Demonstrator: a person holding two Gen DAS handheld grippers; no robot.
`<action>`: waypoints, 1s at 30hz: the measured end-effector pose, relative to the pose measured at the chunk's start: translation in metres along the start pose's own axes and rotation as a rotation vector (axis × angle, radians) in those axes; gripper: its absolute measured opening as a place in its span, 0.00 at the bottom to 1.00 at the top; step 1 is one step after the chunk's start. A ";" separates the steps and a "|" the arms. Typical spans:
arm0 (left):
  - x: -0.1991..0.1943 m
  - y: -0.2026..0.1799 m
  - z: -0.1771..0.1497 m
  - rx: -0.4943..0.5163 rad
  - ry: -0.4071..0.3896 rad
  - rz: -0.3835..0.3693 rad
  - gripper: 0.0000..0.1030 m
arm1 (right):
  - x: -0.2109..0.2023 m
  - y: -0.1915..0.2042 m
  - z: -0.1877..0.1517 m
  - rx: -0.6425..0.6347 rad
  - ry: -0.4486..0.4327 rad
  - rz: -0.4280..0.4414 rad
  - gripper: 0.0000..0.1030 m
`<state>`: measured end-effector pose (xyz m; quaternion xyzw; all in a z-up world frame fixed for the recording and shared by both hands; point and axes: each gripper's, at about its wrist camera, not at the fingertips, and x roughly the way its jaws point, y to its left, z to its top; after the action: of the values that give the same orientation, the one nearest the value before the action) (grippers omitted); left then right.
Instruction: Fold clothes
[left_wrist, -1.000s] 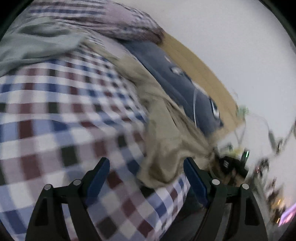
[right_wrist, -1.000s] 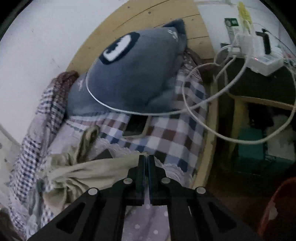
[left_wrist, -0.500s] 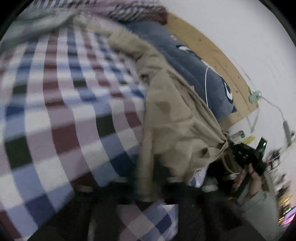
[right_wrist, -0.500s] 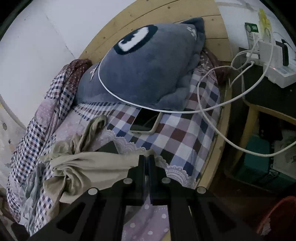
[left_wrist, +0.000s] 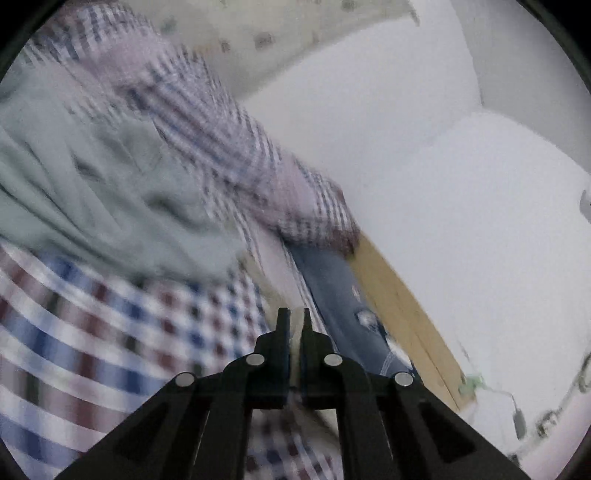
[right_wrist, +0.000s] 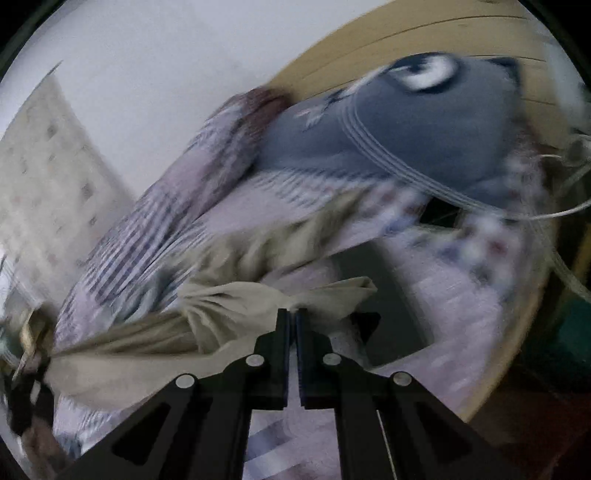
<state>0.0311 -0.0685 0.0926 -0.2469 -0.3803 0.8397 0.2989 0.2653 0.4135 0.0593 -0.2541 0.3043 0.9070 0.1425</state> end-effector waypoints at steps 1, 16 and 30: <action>-0.019 0.003 0.009 0.004 -0.049 0.022 0.02 | 0.002 0.020 -0.012 -0.028 0.029 0.036 0.02; -0.217 0.103 0.013 -0.098 -0.140 0.271 0.00 | -0.030 0.108 -0.145 -0.220 0.320 0.128 0.01; -0.107 0.096 -0.019 0.052 0.262 0.292 0.64 | -0.019 0.047 -0.124 -0.012 0.276 0.160 0.45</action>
<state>0.0875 -0.1840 0.0263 -0.3991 -0.2765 0.8443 0.2269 0.3084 0.2982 0.0075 -0.3523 0.3346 0.8737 0.0249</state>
